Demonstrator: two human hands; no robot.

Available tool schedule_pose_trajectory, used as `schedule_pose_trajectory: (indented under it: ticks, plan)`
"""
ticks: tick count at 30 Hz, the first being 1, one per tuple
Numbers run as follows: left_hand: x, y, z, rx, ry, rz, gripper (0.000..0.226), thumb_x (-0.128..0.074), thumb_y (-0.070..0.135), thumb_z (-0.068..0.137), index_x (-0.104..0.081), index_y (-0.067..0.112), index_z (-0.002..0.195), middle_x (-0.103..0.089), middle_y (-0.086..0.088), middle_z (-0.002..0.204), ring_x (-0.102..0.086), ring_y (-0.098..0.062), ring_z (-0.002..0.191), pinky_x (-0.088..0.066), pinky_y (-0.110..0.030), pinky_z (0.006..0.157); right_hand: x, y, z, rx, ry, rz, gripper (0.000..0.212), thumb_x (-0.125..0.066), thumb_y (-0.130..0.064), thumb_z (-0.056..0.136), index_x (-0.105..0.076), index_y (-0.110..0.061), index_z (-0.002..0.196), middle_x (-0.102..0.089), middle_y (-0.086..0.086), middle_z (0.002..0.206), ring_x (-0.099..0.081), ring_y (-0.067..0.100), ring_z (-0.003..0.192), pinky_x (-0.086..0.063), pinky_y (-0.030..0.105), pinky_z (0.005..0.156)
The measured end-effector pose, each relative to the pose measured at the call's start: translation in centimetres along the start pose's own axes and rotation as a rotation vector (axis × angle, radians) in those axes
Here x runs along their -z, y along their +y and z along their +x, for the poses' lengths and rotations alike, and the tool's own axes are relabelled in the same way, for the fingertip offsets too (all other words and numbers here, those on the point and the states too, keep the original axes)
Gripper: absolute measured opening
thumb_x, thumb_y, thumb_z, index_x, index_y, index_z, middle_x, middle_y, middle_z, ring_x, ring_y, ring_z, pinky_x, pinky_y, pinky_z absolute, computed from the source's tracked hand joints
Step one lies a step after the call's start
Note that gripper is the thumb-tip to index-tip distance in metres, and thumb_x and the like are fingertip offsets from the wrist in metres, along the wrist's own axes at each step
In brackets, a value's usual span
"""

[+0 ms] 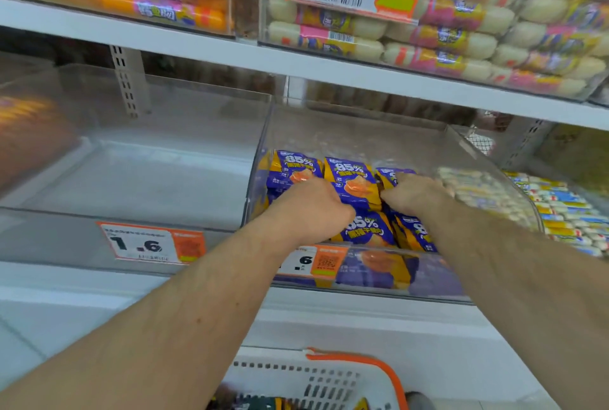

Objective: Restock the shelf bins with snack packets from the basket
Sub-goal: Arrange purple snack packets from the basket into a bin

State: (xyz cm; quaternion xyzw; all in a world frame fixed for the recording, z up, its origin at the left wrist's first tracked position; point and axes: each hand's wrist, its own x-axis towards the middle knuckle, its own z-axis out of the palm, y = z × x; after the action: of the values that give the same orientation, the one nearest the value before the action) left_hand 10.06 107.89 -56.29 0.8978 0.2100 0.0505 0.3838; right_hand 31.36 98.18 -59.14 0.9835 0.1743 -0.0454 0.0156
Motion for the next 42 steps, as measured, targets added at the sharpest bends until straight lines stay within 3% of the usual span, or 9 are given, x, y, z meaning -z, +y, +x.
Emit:
schedule_pose_trajectory:
  ticks: [6,15,18,21,25,28,32,37,42]
  plan:
    - [0.0,-0.1,0.0,-0.001,0.011,-0.009,0.018,-0.056,0.023,0.086,-0.055,0.013,0.071,-0.049,-0.009,0.068,-0.049,-0.019,0.067,-0.048,-0.039,0.068,-0.6,0.3,0.5,0.021,-0.022,0.045,0.079,-0.044,-0.069,0.072,-0.049,-0.027,0.138,-0.048,0.010,0.147,-0.045,0.037,0.130,-0.040,0.049,0.107]
    - [-0.1,0.0,0.1,0.000,0.021,0.033,0.020,-0.055,0.023,0.089,-0.055,0.013,0.072,-0.058,-0.005,0.089,-0.043,-0.011,0.081,-0.046,-0.032,0.070,0.0,0.5,0.1,0.030,-0.066,0.100,0.089,-0.023,-0.067,0.071,-0.028,-0.032,0.153,-0.024,0.008,0.162,-0.024,0.036,0.145,-0.023,0.051,0.116]
    - [0.0,0.2,-0.1,-0.022,0.043,0.060,0.020,-0.054,0.020,0.089,-0.058,0.006,0.075,-0.060,-0.015,0.093,-0.039,-0.005,0.075,-0.044,-0.031,0.065,1.4,0.7,-1.0,0.064,0.009,0.075,0.072,-0.034,-0.058,0.083,-0.043,-0.023,0.145,-0.038,0.012,0.154,-0.040,0.037,0.136,-0.036,0.046,0.110]
    - [0.1,0.8,-1.0,-0.047,0.140,0.053,0.023,-0.053,0.017,0.088,-0.066,-0.002,0.087,-0.069,-0.018,0.095,-0.060,-0.022,0.077,-0.055,-0.044,0.078,2.8,0.3,-3.9,0.124,0.091,0.127,0.057,-0.038,-0.055,0.087,-0.061,-0.019,0.124,-0.058,0.014,0.134,-0.055,0.037,0.118,-0.047,0.043,0.100]
    - [0.0,1.8,-3.6,-0.213,0.295,-0.031,0.015,-0.055,0.013,0.086,-0.060,0.027,0.085,-0.063,0.011,0.079,-0.060,-0.017,0.076,-0.055,-0.037,0.076,2.6,-1.1,-10.5,0.274,0.445,0.262,0.030,-0.046,-0.034,0.092,-0.072,-0.018,0.096,-0.069,0.014,0.105,-0.059,0.038,0.104,-0.047,0.039,0.087]
    - [-1.2,1.9,-6.7,-0.312,0.369,-0.162,0.017,-0.056,0.008,0.079,-0.053,0.024,0.077,-0.058,0.009,0.066,-0.055,-0.022,0.067,-0.050,-0.036,0.067,1.1,-2.0,-15.8,0.545,0.865,0.486,0.032,-0.041,-0.026,0.076,-0.068,-0.010,0.069,-0.065,0.013,0.075,-0.058,0.038,0.078,-0.044,0.042,0.071]
    - [-3.7,-0.6,-11.4,-0.315,0.364,-0.348,0.024,-0.056,0.003,0.075,-0.044,0.023,0.072,-0.050,0.007,0.059,-0.042,-0.008,0.052,-0.037,-0.026,0.054,-3.1,-2.2,-20.1,0.627,0.970,0.709,0.022,-0.045,-0.020,0.070,-0.060,-0.008,0.061,-0.059,0.010,0.063,-0.053,0.032,0.064,-0.038,0.039,0.063]
    - [-8.3,-6.6,-16.0,-0.102,0.247,-0.284,0.022,-0.058,0.011,0.085,-0.051,0.032,0.084,-0.059,0.011,0.076,-0.051,-0.003,0.057,-0.043,-0.028,0.060,-11.4,-2.7,-23.2,0.537,0.675,0.771,0.024,-0.046,-0.020,0.073,-0.063,-0.009,0.060,-0.060,0.008,0.062,-0.051,0.027,0.065,-0.036,0.034,0.060]
    - [-12.5,-11.0,-19.3,0.065,0.140,-0.260,0.023,-0.056,0.012,0.093,-0.053,0.034,0.086,-0.057,0.012,0.085,-0.053,-0.004,0.068,-0.041,-0.018,0.061,-22.1,-1.1,-25.0,0.399,-0.177,0.429,0.032,-0.049,-0.014,0.084,-0.039,-0.013,0.055,-0.042,0.006,0.054,-0.041,0.025,0.053,-0.036,0.032,0.051]
